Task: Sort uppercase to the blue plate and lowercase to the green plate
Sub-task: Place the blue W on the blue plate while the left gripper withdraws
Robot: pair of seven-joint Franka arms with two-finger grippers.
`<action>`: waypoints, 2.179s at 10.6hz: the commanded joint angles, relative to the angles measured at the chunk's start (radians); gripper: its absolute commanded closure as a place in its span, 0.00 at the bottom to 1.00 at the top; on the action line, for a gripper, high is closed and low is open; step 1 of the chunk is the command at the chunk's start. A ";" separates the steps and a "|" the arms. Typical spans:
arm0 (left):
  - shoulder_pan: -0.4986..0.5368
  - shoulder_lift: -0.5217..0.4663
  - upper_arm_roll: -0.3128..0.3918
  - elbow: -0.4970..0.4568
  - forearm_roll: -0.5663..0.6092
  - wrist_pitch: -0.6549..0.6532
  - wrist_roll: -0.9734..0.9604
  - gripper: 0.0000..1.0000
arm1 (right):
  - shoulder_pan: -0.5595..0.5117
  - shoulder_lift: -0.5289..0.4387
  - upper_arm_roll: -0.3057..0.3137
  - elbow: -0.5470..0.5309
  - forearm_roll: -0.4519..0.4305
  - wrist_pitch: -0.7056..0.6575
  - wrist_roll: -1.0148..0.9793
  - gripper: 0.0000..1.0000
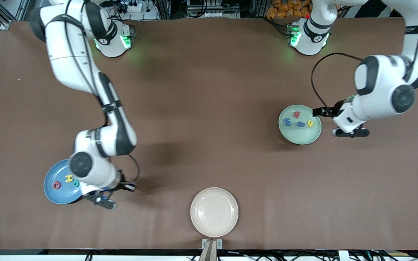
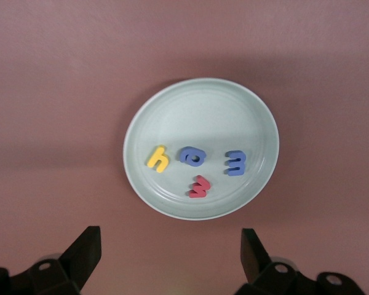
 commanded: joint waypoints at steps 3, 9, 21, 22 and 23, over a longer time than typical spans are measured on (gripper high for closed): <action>0.081 -0.102 -0.007 0.053 -0.015 -0.084 0.060 0.00 | -0.148 -0.033 -0.020 -0.003 -0.010 -0.114 -0.480 1.00; 0.110 -0.105 -0.004 0.292 -0.015 -0.304 0.057 0.00 | -0.230 -0.038 -0.062 -0.006 -0.002 -0.114 -0.736 0.00; 0.109 -0.118 -0.004 0.508 0.122 -0.318 -0.021 0.00 | -0.333 -0.436 0.090 -0.608 -0.109 0.062 -0.722 0.00; 0.107 -0.098 -0.002 0.547 0.126 -0.318 -0.035 0.00 | -0.311 -0.507 0.090 -0.700 -0.114 0.069 -0.710 0.00; 0.101 -0.090 -0.004 0.577 0.132 -0.318 -0.033 0.00 | -0.290 -0.576 0.089 -0.786 -0.123 0.085 -0.686 0.00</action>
